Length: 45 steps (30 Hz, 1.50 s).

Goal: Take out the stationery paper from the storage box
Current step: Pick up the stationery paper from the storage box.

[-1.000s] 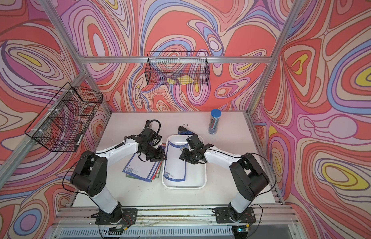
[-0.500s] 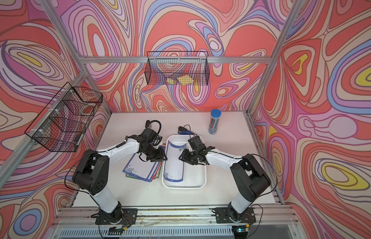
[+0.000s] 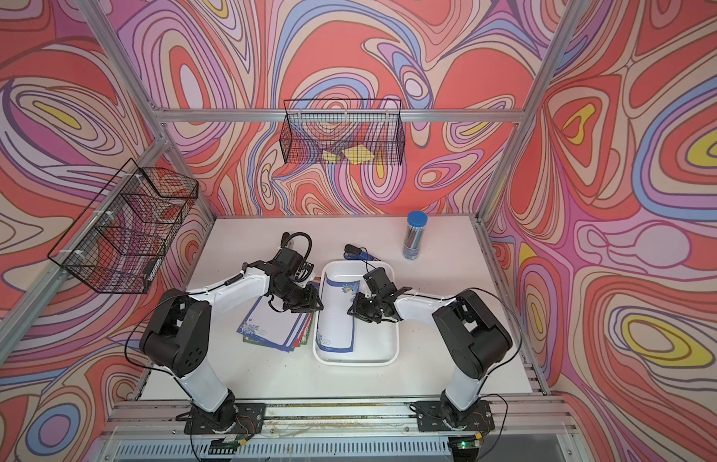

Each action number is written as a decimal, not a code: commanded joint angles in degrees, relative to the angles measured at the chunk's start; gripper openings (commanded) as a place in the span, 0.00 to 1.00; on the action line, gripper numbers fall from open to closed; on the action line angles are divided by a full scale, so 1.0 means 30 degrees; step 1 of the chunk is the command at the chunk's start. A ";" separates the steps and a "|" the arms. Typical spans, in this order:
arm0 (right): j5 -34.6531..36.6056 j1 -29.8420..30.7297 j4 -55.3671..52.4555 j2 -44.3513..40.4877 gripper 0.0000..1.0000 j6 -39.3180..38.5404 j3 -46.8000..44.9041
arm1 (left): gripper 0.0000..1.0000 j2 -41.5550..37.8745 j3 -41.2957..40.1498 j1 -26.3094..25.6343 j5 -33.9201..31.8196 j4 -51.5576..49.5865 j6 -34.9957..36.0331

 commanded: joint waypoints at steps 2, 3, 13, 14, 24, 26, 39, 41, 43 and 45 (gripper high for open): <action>-0.0425 -0.0085 0.0985 -0.0156 0.13 -0.0028 -0.0044 | 0.45 0.0107 0.0534 -0.0073 -0.0240 -0.0766 0.0240; -0.0553 -0.0082 0.1188 -0.0212 0.10 0.0045 -0.0117 | 0.45 0.0120 0.0559 -0.0069 -0.0266 -0.0813 0.0278; -0.0958 -0.0071 0.2006 -0.0202 0.36 0.0162 -0.0547 | 0.44 0.0120 0.0302 -0.0071 -0.0258 -0.0782 0.0300; -0.1039 -0.0057 0.1983 -0.0040 0.38 0.0130 -0.0480 | 0.45 0.0092 0.0298 -0.0069 -0.0246 -0.0755 0.0267; -0.1168 -0.0089 0.1366 0.0510 0.14 -0.0426 0.0147 | 0.45 -0.0077 0.0688 -0.0074 -0.0244 -0.0991 0.0330; -0.0159 -0.0098 -0.0504 0.0050 0.08 -0.1005 0.0746 | 0.45 -0.0371 0.0936 -0.0071 -0.0433 -0.1205 0.0361; 0.7786 -0.0041 -1.5003 -0.4412 0.00 -0.8220 0.8689 | 0.48 -0.4574 0.3117 -0.0094 -0.2332 -0.1521 0.2047; 0.8762 -0.0012 -1.6371 -0.5035 0.00 -0.9511 1.0101 | 0.47 -0.5734 0.2726 -0.0084 -0.2688 -0.0362 0.2354; 0.9933 0.0017 -1.7522 -0.5707 0.00 -1.0886 1.1676 | 0.47 -0.7208 0.1823 -0.0076 -0.2692 0.1495 0.2871; 1.0579 0.0054 -1.8177 -0.6376 0.00 -1.2434 1.2967 | 0.47 -0.8682 0.0708 -0.0090 -0.2618 0.3622 0.3097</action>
